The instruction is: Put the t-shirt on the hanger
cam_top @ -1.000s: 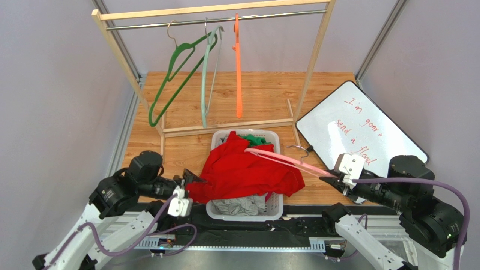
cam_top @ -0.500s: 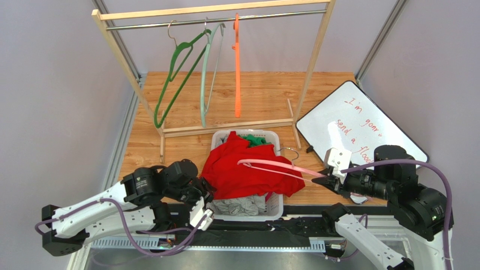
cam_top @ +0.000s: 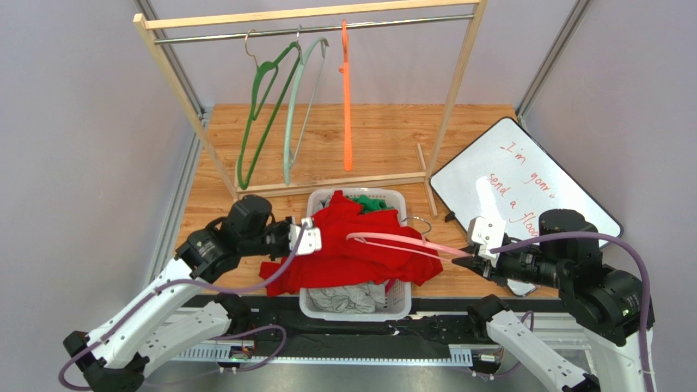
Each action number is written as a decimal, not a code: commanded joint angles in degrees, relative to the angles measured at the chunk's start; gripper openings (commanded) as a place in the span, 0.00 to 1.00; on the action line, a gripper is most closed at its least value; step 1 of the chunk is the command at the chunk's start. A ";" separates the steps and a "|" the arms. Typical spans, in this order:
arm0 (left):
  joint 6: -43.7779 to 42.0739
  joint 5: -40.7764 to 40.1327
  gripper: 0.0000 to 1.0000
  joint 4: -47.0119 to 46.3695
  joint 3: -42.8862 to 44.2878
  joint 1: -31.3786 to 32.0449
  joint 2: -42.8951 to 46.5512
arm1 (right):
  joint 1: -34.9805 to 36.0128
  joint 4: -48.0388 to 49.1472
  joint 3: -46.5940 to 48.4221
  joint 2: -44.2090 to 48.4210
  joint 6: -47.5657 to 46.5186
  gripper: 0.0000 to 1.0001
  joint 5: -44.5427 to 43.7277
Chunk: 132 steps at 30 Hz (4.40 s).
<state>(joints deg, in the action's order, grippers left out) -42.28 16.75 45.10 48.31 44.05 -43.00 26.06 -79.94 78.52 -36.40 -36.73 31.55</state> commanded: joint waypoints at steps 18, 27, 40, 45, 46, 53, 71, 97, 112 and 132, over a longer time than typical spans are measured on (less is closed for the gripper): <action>29.71 2.76 0.36 4.10 10.04 -12.59 -10.18 | -0.05 -4.52 5.94 -1.92 -2.38 0.00 5.10; 26.99 9.78 0.53 12.81 14.70 -14.43 -2.26 | -0.05 -5.14 4.28 -2.80 -2.90 0.00 9.41; 20.05 1.71 0.48 10.36 12.86 3.05 -1.46 | -0.05 -9.00 2.60 -1.57 -7.21 0.00 10.02; 16.01 -3.13 0.43 8.43 10.40 7.09 -4.01 | -0.05 -9.88 0.85 -0.86 -9.85 0.00 9.32; 15.74 -3.30 0.42 8.08 9.87 7.97 -4.37 | -0.05 -10.58 0.50 -0.86 -10.46 0.00 9.14; 14.68 -10.14 0.43 2.29 7.15 9.47 -6.65 | -0.05 -10.06 -0.73 -0.25 -11.61 0.00 8.70; 17.76 -16.75 0.18 -2.30 5.74 9.38 -8.59 | -0.14 2.68 -4.87 0.46 -6.78 0.00 7.12; 21.72 -14.82 0.00 3.15 14.26 9.30 -8.76 | -0.05 23.07 -11.02 -1.13 5.79 0.00 11.51; 21.01 -14.90 0.45 2.10 11.45 9.30 -10.34 | -0.05 20.00 -13.22 -0.07 2.54 0.00 6.33; 22.33 -20.35 0.61 -3.00 13.12 9.30 -13.59 | -0.05 19.39 -14.36 1.51 4.04 0.00 7.74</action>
<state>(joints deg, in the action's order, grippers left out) -21.28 -3.14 43.44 58.00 53.25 -55.64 26.06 -62.76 63.75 -35.38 -33.21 37.60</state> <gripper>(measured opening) 0.612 0.112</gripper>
